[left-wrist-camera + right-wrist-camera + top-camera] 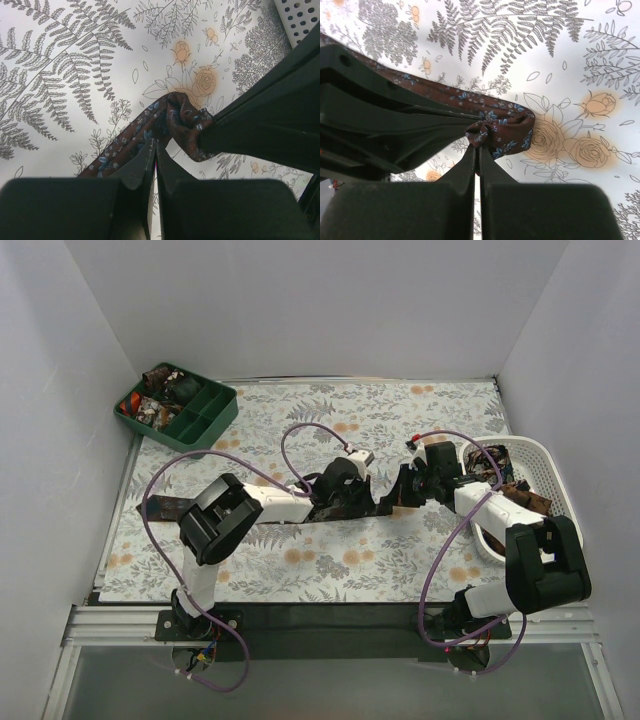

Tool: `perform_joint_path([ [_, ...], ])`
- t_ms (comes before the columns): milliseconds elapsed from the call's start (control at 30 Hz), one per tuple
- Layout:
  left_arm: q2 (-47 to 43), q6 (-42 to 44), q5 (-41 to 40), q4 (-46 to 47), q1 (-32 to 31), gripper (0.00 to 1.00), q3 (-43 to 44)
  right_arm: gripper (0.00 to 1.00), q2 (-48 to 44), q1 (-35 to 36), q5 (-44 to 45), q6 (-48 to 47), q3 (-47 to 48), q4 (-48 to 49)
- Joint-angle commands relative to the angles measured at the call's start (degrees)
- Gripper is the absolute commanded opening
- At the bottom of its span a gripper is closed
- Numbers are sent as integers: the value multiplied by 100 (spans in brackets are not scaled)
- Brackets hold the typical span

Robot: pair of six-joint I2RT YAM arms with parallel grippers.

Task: Roll the ties
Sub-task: Roll the tie

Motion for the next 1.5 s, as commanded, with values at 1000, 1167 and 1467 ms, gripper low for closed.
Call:
perform_joint_path([
  [1000, -947, 113, 45, -370, 471, 0, -1006, 1, 417, 534, 209, 19, 555, -78],
  [1167, -947, 78, 98, -326, 471, 0, -997, 1, 593, 701, 261, 151, 547, 124],
  [1467, -921, 69, 133, -300, 471, 0, -927, 1, 892, 772, 296, 379, 520, 484],
])
